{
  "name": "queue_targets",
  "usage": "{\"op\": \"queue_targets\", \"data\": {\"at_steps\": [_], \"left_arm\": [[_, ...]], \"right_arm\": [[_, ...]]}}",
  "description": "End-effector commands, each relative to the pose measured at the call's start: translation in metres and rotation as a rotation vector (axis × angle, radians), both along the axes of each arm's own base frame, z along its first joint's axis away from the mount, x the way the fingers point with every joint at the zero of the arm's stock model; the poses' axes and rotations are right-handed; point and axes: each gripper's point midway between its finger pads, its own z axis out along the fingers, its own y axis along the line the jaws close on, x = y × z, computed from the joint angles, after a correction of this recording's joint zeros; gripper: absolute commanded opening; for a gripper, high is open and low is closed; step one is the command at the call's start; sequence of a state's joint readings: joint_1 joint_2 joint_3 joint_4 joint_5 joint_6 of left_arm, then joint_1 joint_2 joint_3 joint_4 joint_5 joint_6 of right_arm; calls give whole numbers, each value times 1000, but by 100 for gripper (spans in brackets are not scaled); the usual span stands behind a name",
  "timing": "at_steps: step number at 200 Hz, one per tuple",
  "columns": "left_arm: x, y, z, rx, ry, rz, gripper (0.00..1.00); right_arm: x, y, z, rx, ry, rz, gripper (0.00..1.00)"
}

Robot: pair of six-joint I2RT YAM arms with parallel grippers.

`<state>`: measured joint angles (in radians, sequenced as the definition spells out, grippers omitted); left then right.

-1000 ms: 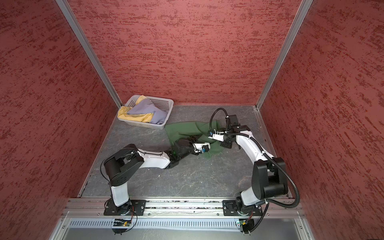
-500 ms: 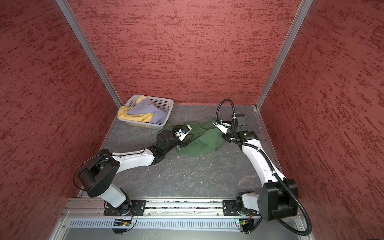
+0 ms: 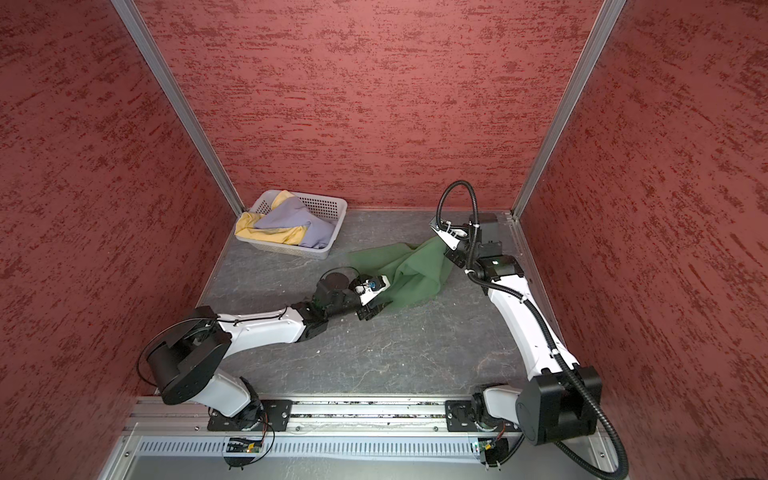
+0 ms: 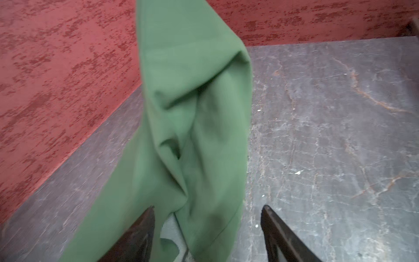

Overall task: Fold and stack skirts
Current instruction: Flatten out the skirt at the center of the table.

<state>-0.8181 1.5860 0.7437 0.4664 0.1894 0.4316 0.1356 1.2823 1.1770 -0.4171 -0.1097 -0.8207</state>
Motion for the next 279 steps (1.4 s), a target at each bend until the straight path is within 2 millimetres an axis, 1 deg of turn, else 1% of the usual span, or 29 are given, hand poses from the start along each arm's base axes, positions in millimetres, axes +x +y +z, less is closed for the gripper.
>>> {"op": "queue_targets", "data": {"at_steps": [1,30,38,50,72,89,122,141,156,169,177,206,224,242,263,272,279], "left_arm": [[1,-24,2,-39,16,-32,73],[19,-36,-2,-80,50,15,73],[24,-37,-2,-92,49,35,73],[38,-35,-4,-106,42,91,73],[69,-24,-1,-136,34,210,73],[85,-20,2,-144,22,248,73],[105,-18,0,-124,-3,279,74],[114,-17,2,-138,1,289,74],[119,-20,2,-145,11,280,74],[118,-27,0,-142,16,251,74],[113,-32,-2,-138,17,220,76],[86,-47,-3,-137,-73,118,81],[73,-51,-2,-154,-108,73,84],[70,-50,-2,-167,-112,64,85],[62,-46,10,-234,-151,50,85],[57,-45,13,-255,-169,34,86],[57,-44,15,-261,-175,34,86]], "right_arm": [[4,5,45,33,-116,28,0],[-2,14,68,36,-167,89,0],[-5,15,72,30,-182,108,0],[-10,18,76,16,-199,140,0],[-20,24,76,11,-212,194,0],[-27,27,74,24,-218,222,0],[-36,30,74,38,-231,249,0],[-39,30,74,35,-230,250,0],[-40,30,74,40,-234,253,0],[-41,32,75,49,-236,264,0],[-41,32,75,55,-238,264,0],[-37,30,71,50,-229,249,0],[-35,28,70,46,-227,237,0],[-34,25,70,49,-229,229,0],[-32,23,68,49,-224,222,0],[-32,23,68,49,-224,221,0],[-32,23,68,51,-224,223,0]]}}
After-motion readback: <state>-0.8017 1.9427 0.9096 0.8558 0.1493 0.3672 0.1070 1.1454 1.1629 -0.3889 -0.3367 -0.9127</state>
